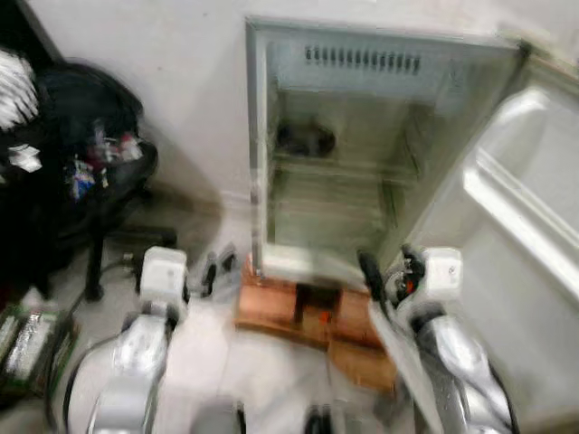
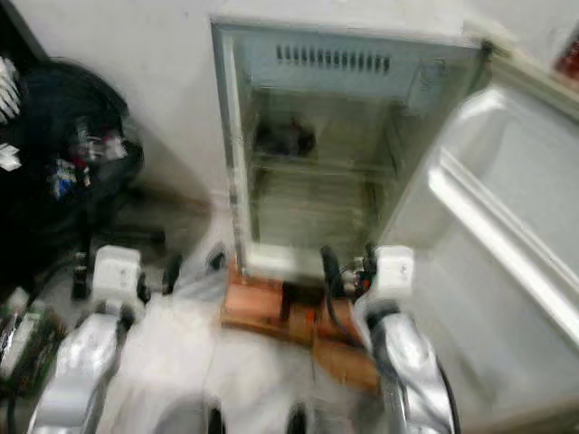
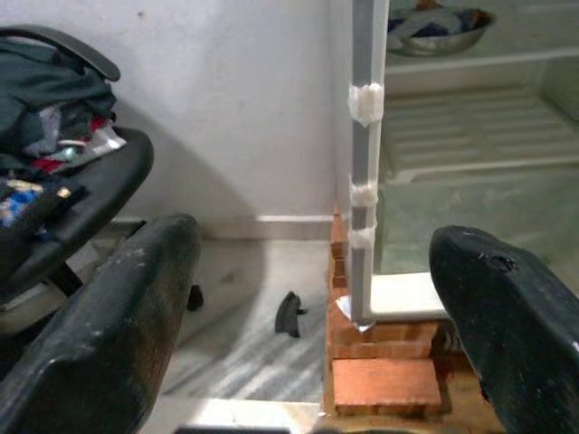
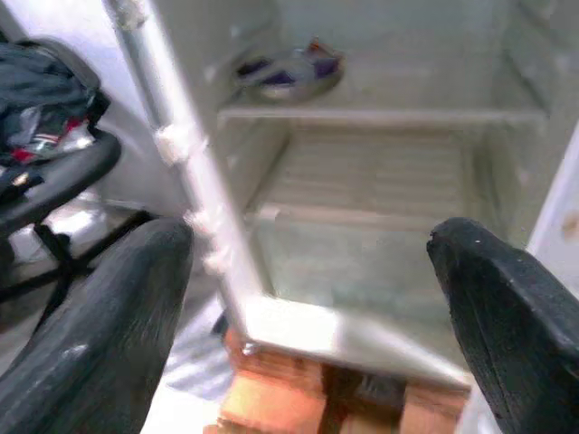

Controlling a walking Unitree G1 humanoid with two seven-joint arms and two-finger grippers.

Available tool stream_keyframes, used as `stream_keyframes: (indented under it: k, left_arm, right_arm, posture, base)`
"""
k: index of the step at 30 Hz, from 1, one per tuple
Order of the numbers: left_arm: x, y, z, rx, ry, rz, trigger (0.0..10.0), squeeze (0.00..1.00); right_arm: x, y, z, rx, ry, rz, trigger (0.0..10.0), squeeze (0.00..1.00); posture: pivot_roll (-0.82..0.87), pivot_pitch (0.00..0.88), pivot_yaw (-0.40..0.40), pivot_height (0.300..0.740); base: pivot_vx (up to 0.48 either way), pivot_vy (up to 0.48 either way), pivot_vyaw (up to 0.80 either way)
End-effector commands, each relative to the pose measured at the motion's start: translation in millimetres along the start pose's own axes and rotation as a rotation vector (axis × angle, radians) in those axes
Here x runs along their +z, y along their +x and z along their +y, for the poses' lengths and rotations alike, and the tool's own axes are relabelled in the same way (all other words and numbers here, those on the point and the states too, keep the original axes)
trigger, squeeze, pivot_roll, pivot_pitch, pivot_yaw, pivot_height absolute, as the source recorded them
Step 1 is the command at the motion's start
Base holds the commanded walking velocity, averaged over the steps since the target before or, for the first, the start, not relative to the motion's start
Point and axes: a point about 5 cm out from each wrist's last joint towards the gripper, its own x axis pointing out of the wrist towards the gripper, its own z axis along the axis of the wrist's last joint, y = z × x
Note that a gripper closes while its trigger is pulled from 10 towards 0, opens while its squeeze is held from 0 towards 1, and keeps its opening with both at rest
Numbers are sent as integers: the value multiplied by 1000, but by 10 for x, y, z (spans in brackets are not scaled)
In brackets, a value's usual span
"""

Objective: Restocking fridge

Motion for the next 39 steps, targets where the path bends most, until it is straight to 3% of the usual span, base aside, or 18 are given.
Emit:
stream_keyframes:
  k: [1,7,8,15,20,24,25,28,39]
  left_arm:
    - [-33,34,0,-19,28,7,10000,0]
    - [-22,131,40,-4,35,-3,10000,0]
    - [2,168,37,-2,35,-13,10000,0]
    - [14,183,26,-12,42,-20,10000,0]
    - [-23,143,30,-8,50,-17,10000,0]
    - [-64,94,22,11,38,-15,10000,0]
    - [-83,65,25,14,22,-16,10000,0]
    - [-92,51,21,5,20,-16,10000,0]
    - [-121,42,-64,-14,34,-18,10000,0]
  right_arm:
    - [8,-48,-84,-21,-13,12,10000,0]
    - [-32,-28,-67,-51,-1,10,10000,0]
    - [-33,-16,25,-16,-24,6,10000,0]
    - [-3,-13,91,46,-68,5,10000,0]
    - [39,-19,37,17,-69,-7,10000,0]
    - [108,34,-43,-92,-28,-61,10000,0]
    - [152,66,-110,-185,-14,-104,10000,0]
    - [170,77,-151,-234,-1,-122,10000,0]
    - [200,77,-227,-218,3,-133,10000,0]
  posture:
    - [58,0,-22,740]
    - [50,0,-12,740]
    - [40,0,8,740]
    - [28,0,11,740]
    - [34,0,-18,740]
    - [44,0,-37,740]
    - [45,0,-43,740]
    - [38,0,-41,740]
    - [29,4,-48,740]
  base:
    - [-304,0,0]
    - [-302,0,0]
    - [-304,0,0]
    - [-298,0,0]
    - [0,0,0]
    - [0,0,0]
    - [0,0,0]
    - [0,0,0]
    - [0,-432,0]
